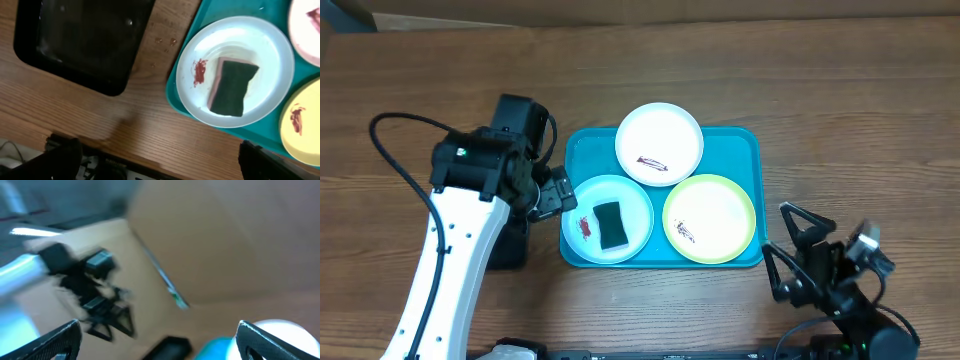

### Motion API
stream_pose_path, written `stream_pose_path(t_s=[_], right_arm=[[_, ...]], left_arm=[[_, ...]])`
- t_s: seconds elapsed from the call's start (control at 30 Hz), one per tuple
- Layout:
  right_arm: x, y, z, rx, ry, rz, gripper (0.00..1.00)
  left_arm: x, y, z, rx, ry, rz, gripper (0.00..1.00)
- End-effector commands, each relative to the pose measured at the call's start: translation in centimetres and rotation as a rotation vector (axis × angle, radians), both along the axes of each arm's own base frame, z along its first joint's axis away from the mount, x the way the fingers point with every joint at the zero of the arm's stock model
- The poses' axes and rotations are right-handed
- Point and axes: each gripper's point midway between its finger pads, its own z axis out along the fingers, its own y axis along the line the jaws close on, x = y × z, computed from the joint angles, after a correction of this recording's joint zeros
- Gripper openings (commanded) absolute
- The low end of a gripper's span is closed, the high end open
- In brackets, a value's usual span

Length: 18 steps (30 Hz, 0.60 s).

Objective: Clean dirty plates on tray and stack at the side
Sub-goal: 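Reach the right gripper to the rim of the front-left plate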

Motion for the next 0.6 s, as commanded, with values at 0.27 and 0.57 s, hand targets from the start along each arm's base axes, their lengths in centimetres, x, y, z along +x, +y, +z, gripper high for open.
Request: stream_pose_path(t_s=[0.27, 0.57], right_arm=[[1.6, 0.1, 4.6, -0.527, 0.285, -0.062, 1.0], [6.5, 3.4, 3.7, -0.48, 0.641, 0.328, 0.89]], left_arm=[[0.7, 0.0, -0.5, 0.0, -0.023, 0.025, 1.0], [1.1, -1.2, -0.5, -0.071, -0.036, 0.016, 1.0]])
